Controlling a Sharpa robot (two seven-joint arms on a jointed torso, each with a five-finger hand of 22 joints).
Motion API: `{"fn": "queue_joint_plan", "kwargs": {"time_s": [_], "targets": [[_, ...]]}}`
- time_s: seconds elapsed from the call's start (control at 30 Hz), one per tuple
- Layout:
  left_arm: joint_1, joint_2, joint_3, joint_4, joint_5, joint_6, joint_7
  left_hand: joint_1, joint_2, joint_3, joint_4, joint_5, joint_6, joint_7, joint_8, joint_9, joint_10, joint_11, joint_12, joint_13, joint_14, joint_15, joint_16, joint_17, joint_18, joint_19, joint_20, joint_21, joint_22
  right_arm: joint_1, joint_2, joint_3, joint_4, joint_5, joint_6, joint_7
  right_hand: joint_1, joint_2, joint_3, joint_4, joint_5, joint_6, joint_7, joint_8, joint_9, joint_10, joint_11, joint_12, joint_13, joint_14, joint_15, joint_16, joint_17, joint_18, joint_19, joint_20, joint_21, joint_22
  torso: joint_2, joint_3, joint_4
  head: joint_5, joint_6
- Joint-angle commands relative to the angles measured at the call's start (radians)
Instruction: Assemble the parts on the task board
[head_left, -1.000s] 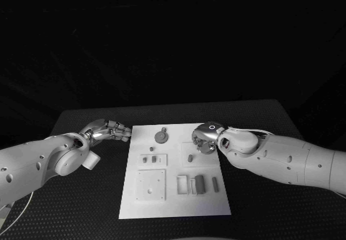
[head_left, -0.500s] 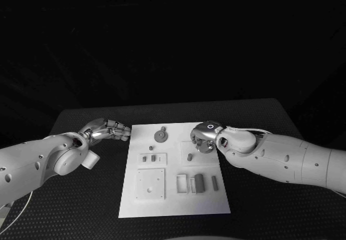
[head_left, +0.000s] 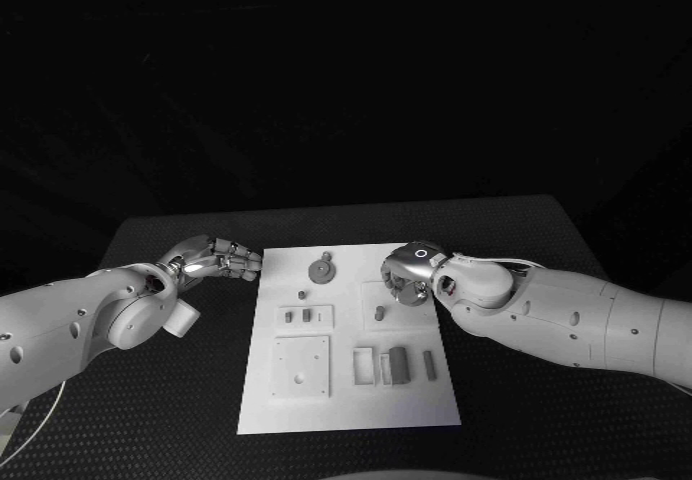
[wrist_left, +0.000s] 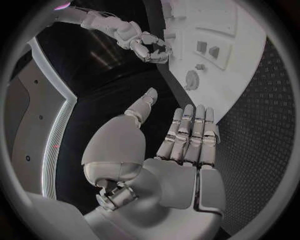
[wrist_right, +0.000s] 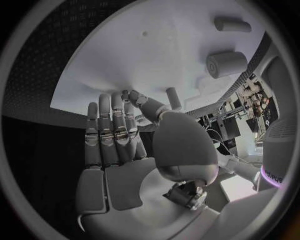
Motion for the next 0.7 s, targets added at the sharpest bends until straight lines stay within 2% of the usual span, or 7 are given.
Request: {"fn": "queue_joint_plan", "kwargs": {"time_s": [0.03,0.7], "targets": [[0.000,0.001,0.000,0.003,-0.005,0.014,0.007,-0.006,0.003,-0.003,0.000,-0.005,-0.007,0.026,0.002,0.001,-0.003,0.001,0.003,-0.001,-0.004,0.003,-0.004,0.001,0.008,-0.001,0.005,0.006,-0.001,-0.023,-0.003,-0.017,-0.013,-0.026,0.065,-0.047,0.008,0.001,-0.004,-0.004,0.000,0.008,-0.001,0.004,0.004,0.010,-0.004,0.006,0.003,0.010,-0.002,0.006,0.003,0.020,0.010,0.001,-0.004,0.001,0.000,0.0003,0.0002,-0.001,-0.001],[0.000,0.000,0.000,0.003,-0.006,0.013,0.009,-0.006,0.004,-0.003,0.000,-0.005,-0.007,0.026,0.003,0.001,-0.003,0.001,0.003,-0.002,-0.003,0.003,-0.004,0.002,0.008,-0.001,0.005,0.006,-0.002,-0.023,-0.011,-0.016,0.009,-0.032,0.005,-0.073,0.016,-0.006,-0.004,-0.004,0.000,0.018,-0.007,0.009,0.021,0.024,-0.011,0.009,0.019,0.031,-0.009,0.008,0.015,0.030,0.035,0.002,-0.004,0.005,0.000,-0.0010,0.0010,-0.002,-0.002]]}}
